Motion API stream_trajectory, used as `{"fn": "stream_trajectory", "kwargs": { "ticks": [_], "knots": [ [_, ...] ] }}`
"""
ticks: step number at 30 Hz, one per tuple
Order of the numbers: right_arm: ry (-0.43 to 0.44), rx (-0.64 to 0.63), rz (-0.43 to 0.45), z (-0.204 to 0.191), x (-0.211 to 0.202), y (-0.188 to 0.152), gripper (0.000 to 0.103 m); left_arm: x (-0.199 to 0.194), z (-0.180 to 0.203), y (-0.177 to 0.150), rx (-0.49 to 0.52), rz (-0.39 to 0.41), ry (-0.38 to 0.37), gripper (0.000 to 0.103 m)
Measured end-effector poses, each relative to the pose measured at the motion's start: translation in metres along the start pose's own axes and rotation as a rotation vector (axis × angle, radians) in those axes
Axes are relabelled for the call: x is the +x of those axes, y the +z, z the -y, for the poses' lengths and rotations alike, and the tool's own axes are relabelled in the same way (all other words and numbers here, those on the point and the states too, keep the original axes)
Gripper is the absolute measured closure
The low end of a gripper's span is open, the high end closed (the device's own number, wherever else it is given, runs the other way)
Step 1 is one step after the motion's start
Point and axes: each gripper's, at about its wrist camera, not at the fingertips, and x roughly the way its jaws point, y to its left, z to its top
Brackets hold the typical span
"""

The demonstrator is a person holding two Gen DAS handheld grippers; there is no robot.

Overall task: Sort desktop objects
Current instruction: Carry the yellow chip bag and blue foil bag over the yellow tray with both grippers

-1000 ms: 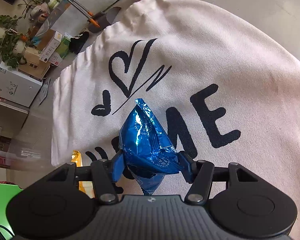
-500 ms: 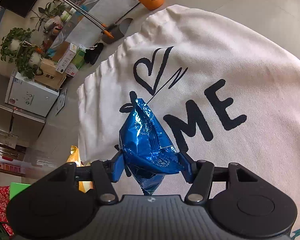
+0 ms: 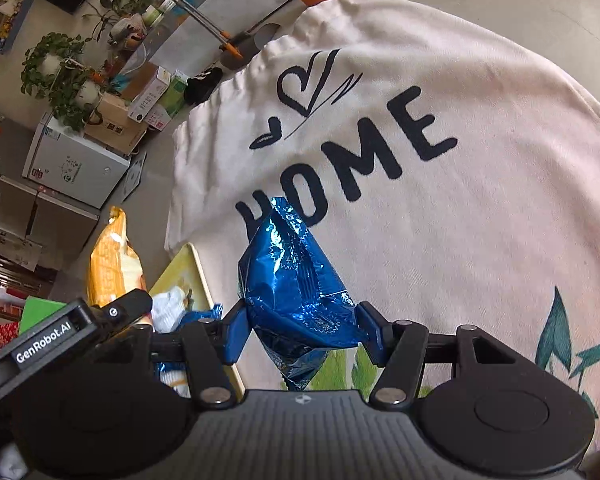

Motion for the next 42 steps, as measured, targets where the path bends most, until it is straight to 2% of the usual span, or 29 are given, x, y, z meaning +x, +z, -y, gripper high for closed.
{"fn": "stream_trajectory", "kwargs": {
  "ticks": [9, 15, 20, 31, 39, 42],
  "knots": [
    [0.03, -0.087, -0.017, -0.003, -0.013, -0.047, 0.045, -0.025, -0.025, -0.031, -0.022, -0.01, -0.009, 0.046],
    [0.051, -0.156, -0.013, -0.008, -0.023, -0.071, 0.045, -0.029, -0.034, -0.04, -0.025, -0.012, -0.009, 0.046],
    [0.035, -0.187, -0.03, -0.009, -0.024, -0.082, 0.045, -0.03, -0.042, -0.044, -0.036, -0.019, 0.001, 0.046],
    [0.062, -0.195, -0.05, -0.01, -0.022, -0.088, 0.045, -0.03, -0.065, -0.034, -0.147, -0.038, -0.006, 0.046],
    [0.137, -0.16, -0.062, -0.022, -0.018, -0.093, 0.045, -0.042, -0.098, -0.006, -0.201, 0.005, 0.076, 0.046],
    [0.159, -0.15, -0.079, -0.033, -0.011, -0.096, 0.045, -0.043, -0.114, 0.002, -0.247, -0.001, 0.083, 0.046]
  ]
}}
